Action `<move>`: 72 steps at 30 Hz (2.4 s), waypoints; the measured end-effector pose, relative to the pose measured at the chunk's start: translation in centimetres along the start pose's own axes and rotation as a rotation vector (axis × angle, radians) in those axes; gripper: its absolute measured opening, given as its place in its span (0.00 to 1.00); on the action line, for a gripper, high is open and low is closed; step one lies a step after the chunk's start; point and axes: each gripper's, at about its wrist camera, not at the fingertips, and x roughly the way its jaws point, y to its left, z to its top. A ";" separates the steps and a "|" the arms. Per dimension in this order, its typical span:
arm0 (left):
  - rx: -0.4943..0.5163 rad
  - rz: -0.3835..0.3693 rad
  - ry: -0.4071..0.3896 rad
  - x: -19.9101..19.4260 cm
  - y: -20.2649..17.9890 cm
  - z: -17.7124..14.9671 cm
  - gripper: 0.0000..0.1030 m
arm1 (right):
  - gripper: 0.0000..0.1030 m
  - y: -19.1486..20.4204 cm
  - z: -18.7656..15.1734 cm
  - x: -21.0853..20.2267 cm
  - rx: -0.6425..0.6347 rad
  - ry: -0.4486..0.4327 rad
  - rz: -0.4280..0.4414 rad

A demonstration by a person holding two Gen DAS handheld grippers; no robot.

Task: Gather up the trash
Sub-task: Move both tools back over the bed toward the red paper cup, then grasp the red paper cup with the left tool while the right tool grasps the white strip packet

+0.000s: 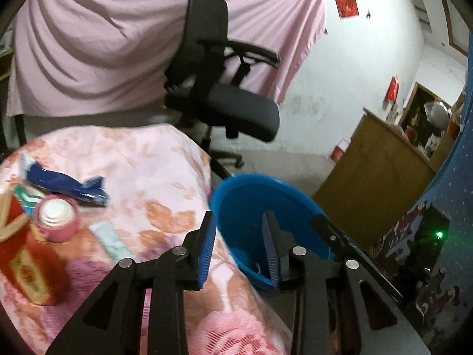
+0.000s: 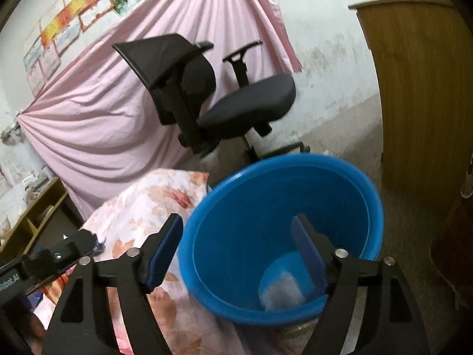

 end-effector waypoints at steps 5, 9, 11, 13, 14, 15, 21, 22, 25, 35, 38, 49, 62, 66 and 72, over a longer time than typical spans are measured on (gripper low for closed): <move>0.001 0.063 -0.113 -3.6 1.4 0.2 0.44 | 0.85 2.1 0.5 -1.7 -0.055 -0.096 0.048; -0.003 0.131 -0.212 -6.6 2.8 0.0 0.64 | 1.00 4.2 0.5 -3.8 -0.110 -0.199 0.093; -0.009 0.167 -0.263 -8.3 3.8 -0.4 0.83 | 1.00 5.7 0.7 -4.7 -0.148 -0.247 0.110; -0.017 0.213 -0.329 -10.0 4.6 -0.9 0.94 | 1.00 6.9 0.6 -5.4 -0.183 -0.284 0.127; -0.018 0.228 -0.355 -10.7 4.9 -1.2 0.95 | 1.00 7.6 0.5 -5.9 -0.204 -0.305 0.139; -0.017 0.241 -0.375 -11.5 5.4 -1.4 0.96 | 1.00 8.3 0.3 -6.3 -0.225 -0.326 0.151; -0.011 0.324 -0.451 -15.2 8.0 -3.3 0.96 | 1.00 11.9 -0.8 -8.1 -0.324 -0.397 0.213; -0.015 0.334 -0.464 -15.8 8.5 -3.7 0.96 | 1.00 12.5 -1.1 -8.2 -0.340 -0.402 0.217; -0.019 0.361 -0.493 -17.0 9.8 -4.5 0.96 | 1.00 14.0 -1.9 -8.6 -0.393 -0.415 0.231; -0.019 0.393 -0.538 -18.6 13.1 -7.9 0.96 | 1.00 17.9 -4.5 -7.2 -0.535 -0.356 0.240; -0.014 0.388 -0.533 -18.8 13.6 -8.3 0.96 | 1.00 18.6 -5.1 -6.6 -0.575 -0.330 0.229; 0.020 0.368 -0.377 -16.3 14.8 -7.1 0.96 | 0.99 18.4 -4.8 -2.5 -0.549 -0.120 0.188; 0.061 0.207 -0.128 -11.2 15.2 -6.0 0.49 | 0.53 18.7 -5.4 2.9 -0.536 0.234 0.259; 0.058 0.135 -0.065 -10.1 15.3 -5.8 0.38 | 0.38 19.1 -6.0 4.6 -0.554 0.330 0.248; 0.003 0.057 0.017 -8.7 16.1 -5.6 0.17 | 0.36 19.3 -6.7 6.0 -0.573 0.423 0.255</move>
